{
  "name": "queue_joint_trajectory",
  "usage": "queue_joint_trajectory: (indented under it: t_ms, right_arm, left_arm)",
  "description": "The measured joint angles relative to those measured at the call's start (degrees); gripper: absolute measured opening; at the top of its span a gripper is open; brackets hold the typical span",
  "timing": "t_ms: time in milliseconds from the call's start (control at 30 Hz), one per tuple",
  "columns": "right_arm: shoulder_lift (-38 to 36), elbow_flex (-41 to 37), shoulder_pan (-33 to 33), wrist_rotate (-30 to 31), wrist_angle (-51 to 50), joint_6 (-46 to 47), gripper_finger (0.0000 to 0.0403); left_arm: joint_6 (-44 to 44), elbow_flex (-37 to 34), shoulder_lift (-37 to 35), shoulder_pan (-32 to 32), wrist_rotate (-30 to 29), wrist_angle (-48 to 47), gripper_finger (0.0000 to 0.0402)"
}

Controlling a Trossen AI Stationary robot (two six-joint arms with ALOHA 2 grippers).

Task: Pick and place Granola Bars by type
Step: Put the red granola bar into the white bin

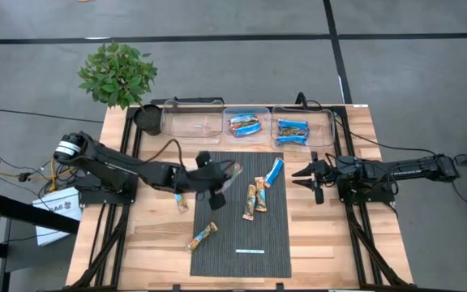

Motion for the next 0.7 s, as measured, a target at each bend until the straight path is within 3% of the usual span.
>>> queue_joint_trajectory:
  t_ms: [267, 700]
  right_arm:
    - [0.0, 0.0, 0.0, 0.0, 0.0, 0.0, 0.0102]
    - [0.0, 0.0, 0.0, 0.0, 0.0, 0.0, 0.0102]
  left_arm:
    - [6.4, 0.0, -2.7, 4.1, -11.7, 0.3, 0.0013]
    - [13.0, 0.0, -2.6, 6.7, -12.4, 1.2, 0.0012]
